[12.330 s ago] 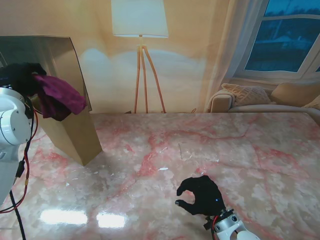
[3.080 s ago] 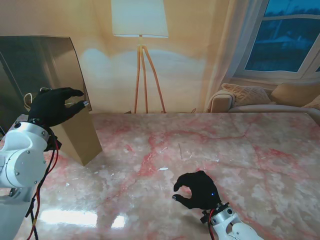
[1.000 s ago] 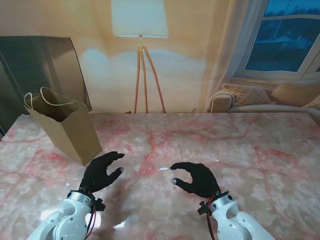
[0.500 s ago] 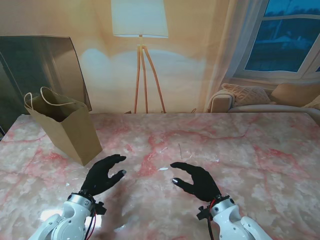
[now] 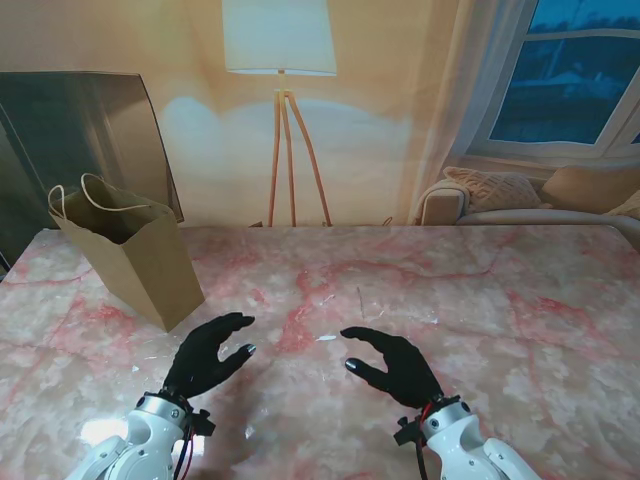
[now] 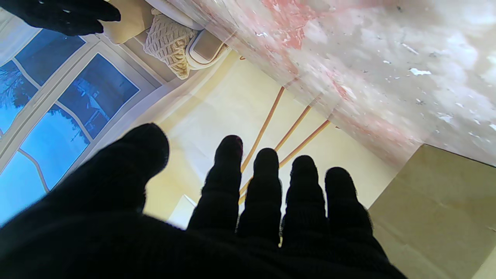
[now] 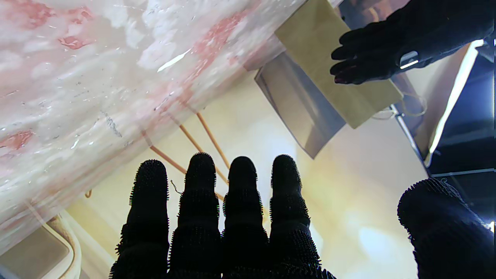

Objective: Fold the socks and the shorts into the kraft paper bag

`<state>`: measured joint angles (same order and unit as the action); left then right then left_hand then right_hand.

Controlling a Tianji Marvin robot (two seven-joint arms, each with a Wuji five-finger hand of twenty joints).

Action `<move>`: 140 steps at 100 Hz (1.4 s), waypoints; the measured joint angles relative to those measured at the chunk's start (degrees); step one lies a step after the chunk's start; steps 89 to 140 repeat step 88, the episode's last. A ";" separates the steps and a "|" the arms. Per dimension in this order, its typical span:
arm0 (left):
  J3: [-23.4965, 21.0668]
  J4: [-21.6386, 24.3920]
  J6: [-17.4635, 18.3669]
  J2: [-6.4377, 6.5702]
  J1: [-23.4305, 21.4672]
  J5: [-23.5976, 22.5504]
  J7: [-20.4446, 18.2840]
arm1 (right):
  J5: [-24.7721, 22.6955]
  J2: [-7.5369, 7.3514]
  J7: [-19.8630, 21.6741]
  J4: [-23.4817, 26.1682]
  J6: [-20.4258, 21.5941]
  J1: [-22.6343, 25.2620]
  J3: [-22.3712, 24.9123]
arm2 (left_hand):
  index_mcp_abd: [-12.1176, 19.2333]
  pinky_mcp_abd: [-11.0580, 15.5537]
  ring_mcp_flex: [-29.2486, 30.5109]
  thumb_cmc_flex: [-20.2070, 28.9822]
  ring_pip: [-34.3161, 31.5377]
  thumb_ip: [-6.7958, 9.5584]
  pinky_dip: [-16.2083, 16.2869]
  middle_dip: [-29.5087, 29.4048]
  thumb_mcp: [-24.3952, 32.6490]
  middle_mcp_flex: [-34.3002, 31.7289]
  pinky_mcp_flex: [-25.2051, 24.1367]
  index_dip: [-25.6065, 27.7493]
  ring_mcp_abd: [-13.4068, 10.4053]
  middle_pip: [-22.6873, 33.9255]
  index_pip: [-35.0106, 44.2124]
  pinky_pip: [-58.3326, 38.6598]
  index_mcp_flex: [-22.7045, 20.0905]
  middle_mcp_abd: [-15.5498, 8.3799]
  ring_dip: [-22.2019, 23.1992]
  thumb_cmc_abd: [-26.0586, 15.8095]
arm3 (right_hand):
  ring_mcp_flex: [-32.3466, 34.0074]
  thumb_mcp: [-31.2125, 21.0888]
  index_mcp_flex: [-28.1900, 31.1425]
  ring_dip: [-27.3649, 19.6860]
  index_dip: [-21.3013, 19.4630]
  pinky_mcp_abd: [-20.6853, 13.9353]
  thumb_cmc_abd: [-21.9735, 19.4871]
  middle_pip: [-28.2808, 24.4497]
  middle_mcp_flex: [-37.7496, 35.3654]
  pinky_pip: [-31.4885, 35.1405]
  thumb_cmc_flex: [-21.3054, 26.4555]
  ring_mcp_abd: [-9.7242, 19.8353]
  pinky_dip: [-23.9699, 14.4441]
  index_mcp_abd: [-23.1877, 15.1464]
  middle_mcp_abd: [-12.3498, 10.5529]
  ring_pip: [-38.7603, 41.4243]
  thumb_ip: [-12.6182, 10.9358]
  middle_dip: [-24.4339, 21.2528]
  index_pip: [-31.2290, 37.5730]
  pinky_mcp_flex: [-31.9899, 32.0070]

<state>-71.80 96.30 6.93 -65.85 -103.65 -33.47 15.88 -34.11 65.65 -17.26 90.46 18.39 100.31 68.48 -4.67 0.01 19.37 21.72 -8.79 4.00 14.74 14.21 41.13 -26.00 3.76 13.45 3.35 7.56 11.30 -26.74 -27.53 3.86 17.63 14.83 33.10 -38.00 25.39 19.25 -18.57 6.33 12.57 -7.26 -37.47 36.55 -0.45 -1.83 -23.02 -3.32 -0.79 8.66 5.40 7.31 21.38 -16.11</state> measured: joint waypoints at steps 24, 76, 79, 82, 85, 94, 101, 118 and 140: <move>-0.18 0.51 0.29 -0.01 -1.03 -0.47 0.21 | -0.21 0.02 -0.63 0.00 -0.03 0.39 -0.15 | -0.01 0.00 0.00 0.00 0.03 0.02 0.00 0.00 0.00 0.00 -0.01 0.00 0.00 -0.04 -0.41 0.00 -0.01 0.00 0.00 0.00 | 0.00 0.09 0.00 0.00 0.00 0.04 -0.05 -1.12 0.52 0.00 0.70 0.00 0.00 0.00 0.00 0.00 0.00 0.00 0.00 0.01; -0.88 1.12 0.78 -0.02 -2.04 -0.08 -0.09 | -0.63 0.02 -1.34 0.02 -0.32 0.48 -0.58 | -0.01 -0.08 0.00 0.00 0.06 0.18 0.00 0.00 -0.01 0.00 -0.03 0.00 0.00 -0.10 -0.43 0.00 -0.03 0.00 -0.01 -0.89 | 0.00 0.10 0.00 0.00 0.00 0.15 -0.02 -1.90 0.52 0.00 2.10 0.00 0.01 -0.01 0.00 0.00 -0.01 0.22 0.00 0.01; -0.88 1.11 0.82 -0.02 -2.06 -0.07 -0.05 | -0.64 0.03 -1.48 -0.02 -0.31 0.48 -0.69 | -0.01 -0.09 0.00 0.00 0.06 0.20 0.00 0.00 -0.01 0.00 -0.03 0.00 0.00 -0.10 -0.43 0.00 -0.03 0.00 -0.01 -0.89 | 0.00 0.10 0.00 0.00 0.00 0.15 -0.02 -1.90 0.52 0.00 2.10 0.00 0.01 -0.01 0.00 0.00 -0.01 0.50 0.00 0.01; -0.87 1.07 0.87 -0.02 -2.06 -0.03 -0.02 | -0.64 0.03 -1.51 -0.06 -0.28 0.48 -0.77 | -0.01 -0.10 0.00 0.00 0.06 0.20 0.00 0.00 -0.01 0.00 -0.03 0.00 0.00 -0.10 -0.43 0.00 -0.03 0.00 -0.01 -0.89 | 0.00 0.10 0.00 0.00 0.00 0.15 -0.02 -1.91 0.52 0.00 2.10 0.00 0.01 -0.02 0.00 0.00 -0.01 0.51 0.00 0.01; -0.86 1.02 0.90 -0.02 -2.05 -0.01 -0.02 | -0.65 0.03 -1.50 -0.11 -0.20 0.48 -0.81 | -0.01 -0.11 0.00 0.00 0.07 0.20 0.00 0.00 -0.01 0.00 -0.03 0.00 0.00 -0.10 -0.43 0.00 -0.03 0.00 -0.01 -0.89 | 0.00 0.10 0.00 0.00 0.00 0.15 -0.02 -1.91 0.52 0.00 2.10 0.00 0.01 -0.02 0.00 0.00 -0.01 0.51 0.00 0.01; -0.81 0.93 0.91 -0.02 -2.01 0.00 -0.02 | -0.69 0.03 -1.41 -0.15 -0.14 0.49 -0.80 | -0.01 -0.12 0.00 0.00 0.06 0.21 0.00 0.00 -0.01 0.00 -0.03 0.00 -0.01 -0.10 -0.43 0.00 -0.03 0.00 -0.01 -0.89 | 0.00 0.10 0.00 0.00 0.00 0.15 -0.02 -1.91 0.52 0.00 2.10 0.00 0.01 -0.02 0.00 0.00 -0.01 0.51 0.00 0.01; -0.81 0.93 0.91 -0.02 -2.01 0.00 -0.02 | -0.69 0.03 -1.41 -0.15 -0.14 0.49 -0.80 | -0.01 -0.12 0.00 0.00 0.06 0.21 0.00 0.00 -0.01 0.00 -0.03 0.00 -0.01 -0.10 -0.43 0.00 -0.03 0.00 -0.01 -0.89 | 0.00 0.10 0.00 0.00 0.00 0.15 -0.02 -1.91 0.52 0.00 2.10 0.00 0.01 -0.02 0.00 0.00 -0.01 0.51 0.00 0.01; -0.81 0.93 0.91 -0.02 -2.01 0.00 -0.02 | -0.69 0.03 -1.41 -0.15 -0.14 0.49 -0.80 | -0.01 -0.12 0.00 0.00 0.06 0.21 0.00 0.00 -0.01 0.00 -0.03 0.00 -0.01 -0.10 -0.43 0.00 -0.03 0.00 -0.01 -0.89 | 0.00 0.10 0.00 0.00 0.00 0.15 -0.02 -1.91 0.52 0.00 2.10 0.00 0.01 -0.02 0.00 0.00 -0.01 0.51 0.00 0.01; -0.81 0.93 0.91 -0.02 -2.01 0.00 -0.02 | -0.69 0.03 -1.41 -0.15 -0.14 0.49 -0.80 | -0.01 -0.12 0.00 0.00 0.06 0.21 0.00 0.00 -0.01 0.00 -0.03 0.00 -0.01 -0.10 -0.43 0.00 -0.03 0.00 -0.01 -0.89 | 0.00 0.10 0.00 0.00 0.00 0.15 -0.02 -1.91 0.52 0.00 2.10 0.00 0.01 -0.02 0.00 0.00 -0.01 0.51 0.00 0.01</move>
